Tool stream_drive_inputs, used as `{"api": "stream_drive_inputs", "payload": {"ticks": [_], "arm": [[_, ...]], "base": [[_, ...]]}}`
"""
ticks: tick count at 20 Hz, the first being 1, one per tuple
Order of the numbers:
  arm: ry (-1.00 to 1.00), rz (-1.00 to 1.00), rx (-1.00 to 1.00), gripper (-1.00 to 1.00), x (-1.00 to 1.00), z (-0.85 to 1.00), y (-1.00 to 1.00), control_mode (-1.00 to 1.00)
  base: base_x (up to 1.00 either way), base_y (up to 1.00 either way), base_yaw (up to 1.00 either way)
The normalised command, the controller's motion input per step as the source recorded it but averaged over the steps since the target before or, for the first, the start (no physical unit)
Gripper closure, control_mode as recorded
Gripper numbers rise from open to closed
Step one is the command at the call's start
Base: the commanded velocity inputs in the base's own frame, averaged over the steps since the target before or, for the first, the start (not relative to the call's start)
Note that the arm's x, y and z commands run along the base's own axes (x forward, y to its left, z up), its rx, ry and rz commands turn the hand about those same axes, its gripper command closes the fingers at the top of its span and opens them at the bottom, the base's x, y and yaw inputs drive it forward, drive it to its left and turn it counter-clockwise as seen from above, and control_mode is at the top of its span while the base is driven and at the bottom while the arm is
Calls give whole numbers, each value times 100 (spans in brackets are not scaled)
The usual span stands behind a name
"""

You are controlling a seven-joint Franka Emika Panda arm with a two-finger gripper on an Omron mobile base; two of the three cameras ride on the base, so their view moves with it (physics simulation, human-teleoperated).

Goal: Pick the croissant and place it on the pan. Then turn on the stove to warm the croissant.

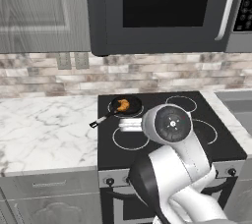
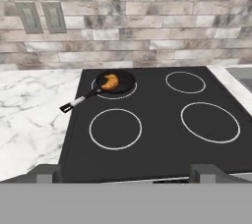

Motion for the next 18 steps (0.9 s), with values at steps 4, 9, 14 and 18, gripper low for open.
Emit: {"api": "stream_drive_inputs", "payload": {"ticks": [4,9,14,18], "arm": [[-11,4,-9,-100,-24,-55,22,-100],[-6,7,-14,-100,-6,-65,14,-100],[-2,7,-22,-100,0,-68,11,-100],[0,3,-24,-100,0,-66,7,-100]], "base": [[0,0,0],[0,0,0],[0,0,0],[0,0,0]]}}
